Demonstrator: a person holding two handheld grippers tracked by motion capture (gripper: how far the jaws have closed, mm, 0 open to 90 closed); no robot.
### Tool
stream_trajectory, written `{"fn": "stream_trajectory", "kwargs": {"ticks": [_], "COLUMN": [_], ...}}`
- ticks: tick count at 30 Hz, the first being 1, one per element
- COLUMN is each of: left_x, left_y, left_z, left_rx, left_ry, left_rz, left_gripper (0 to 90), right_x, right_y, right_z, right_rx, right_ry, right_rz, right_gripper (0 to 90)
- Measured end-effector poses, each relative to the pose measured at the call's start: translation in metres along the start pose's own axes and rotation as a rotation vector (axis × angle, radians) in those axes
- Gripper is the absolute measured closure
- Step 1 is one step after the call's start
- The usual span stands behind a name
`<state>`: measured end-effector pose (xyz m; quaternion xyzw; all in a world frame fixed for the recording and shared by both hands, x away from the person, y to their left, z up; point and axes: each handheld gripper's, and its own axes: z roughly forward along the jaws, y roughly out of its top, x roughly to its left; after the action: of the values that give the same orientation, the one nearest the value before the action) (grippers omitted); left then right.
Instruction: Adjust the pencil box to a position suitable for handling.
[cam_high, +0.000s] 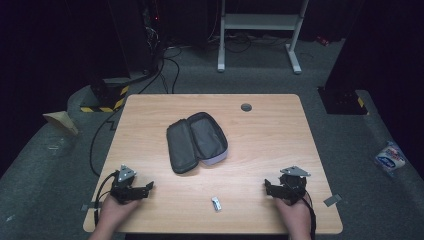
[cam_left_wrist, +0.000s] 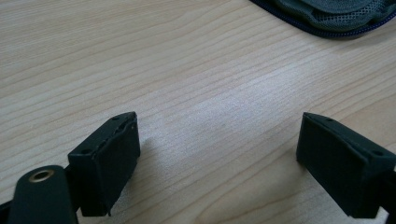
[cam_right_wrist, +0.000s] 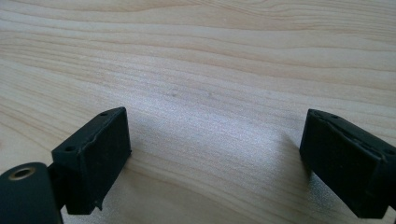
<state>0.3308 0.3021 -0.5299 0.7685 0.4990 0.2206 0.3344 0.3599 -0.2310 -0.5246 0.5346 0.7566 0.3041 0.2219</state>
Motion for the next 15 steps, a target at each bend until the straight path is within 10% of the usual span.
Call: {"fn": "stream_trajectory", "kwargs": {"ticks": [15], "left_x": [-0.001], "left_y": [0.0004], "left_z": [-0.0005], "left_rx": [0.006], "left_ry": [-0.003], "left_rz": [0.001], "left_gripper": [13.9], "right_x": [0.0002], "right_y": [-0.0006], "right_z": [-0.0005], "right_rx": [0.0], "right_ry": [-0.006], "right_rz": [0.005], "right_gripper": [8.3]}}
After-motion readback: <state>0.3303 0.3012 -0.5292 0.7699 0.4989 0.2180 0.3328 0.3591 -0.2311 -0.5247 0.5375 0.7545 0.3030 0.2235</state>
